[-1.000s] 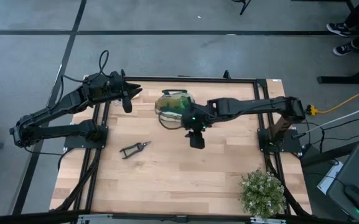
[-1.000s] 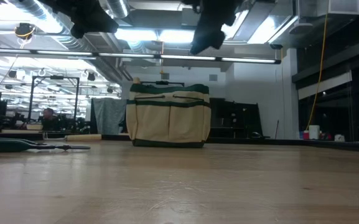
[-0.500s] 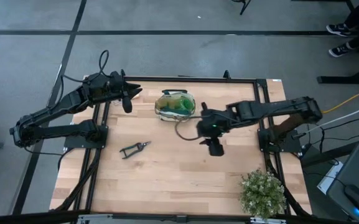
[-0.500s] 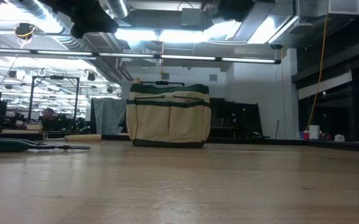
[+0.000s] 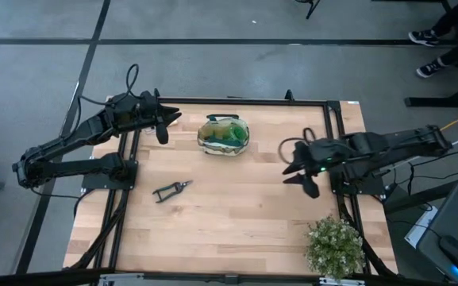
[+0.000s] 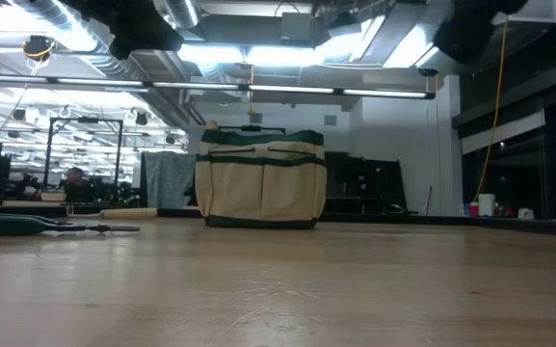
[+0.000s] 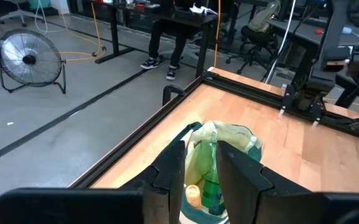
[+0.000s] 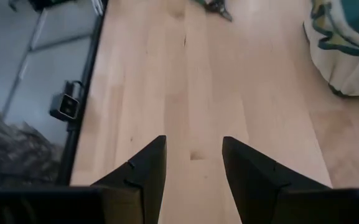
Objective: Pick & Place Garden tools in Gardening bag
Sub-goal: Put the brown hand rake into the gardening bag
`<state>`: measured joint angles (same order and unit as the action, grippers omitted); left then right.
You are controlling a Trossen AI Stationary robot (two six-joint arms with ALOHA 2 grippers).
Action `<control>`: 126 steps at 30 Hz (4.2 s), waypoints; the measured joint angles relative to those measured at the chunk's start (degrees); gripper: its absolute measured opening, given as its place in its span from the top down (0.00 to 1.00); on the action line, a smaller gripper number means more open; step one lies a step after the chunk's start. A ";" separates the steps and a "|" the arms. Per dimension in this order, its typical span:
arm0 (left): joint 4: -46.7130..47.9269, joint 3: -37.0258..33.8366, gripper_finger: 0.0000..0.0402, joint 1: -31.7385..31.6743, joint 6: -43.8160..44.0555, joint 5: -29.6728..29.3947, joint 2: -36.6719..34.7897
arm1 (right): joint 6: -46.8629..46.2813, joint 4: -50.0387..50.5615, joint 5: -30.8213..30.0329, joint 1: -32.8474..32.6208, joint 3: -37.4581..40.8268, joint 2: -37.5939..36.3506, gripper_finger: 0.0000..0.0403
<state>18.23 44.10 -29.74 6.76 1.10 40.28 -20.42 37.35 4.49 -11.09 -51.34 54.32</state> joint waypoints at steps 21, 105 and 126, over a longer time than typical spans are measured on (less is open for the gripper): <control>0.01 0.00 0.79 0.00 0.00 0.00 -0.01 | -11.44 -7.22 -11.90 -0.11 24.45 -22.56 0.60; 0.03 0.00 0.79 0.00 0.00 0.00 -0.01 | 22.81 -38.35 -7.32 7.80 50.81 -39.31 0.60; -0.43 0.00 0.79 0.00 3.77 0.00 0.01 | 22.80 -38.35 -7.45 7.80 50.79 -39.31 0.60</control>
<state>17.80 44.10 -29.74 10.53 1.10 40.29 2.38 -0.99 -2.96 -3.29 -0.56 15.00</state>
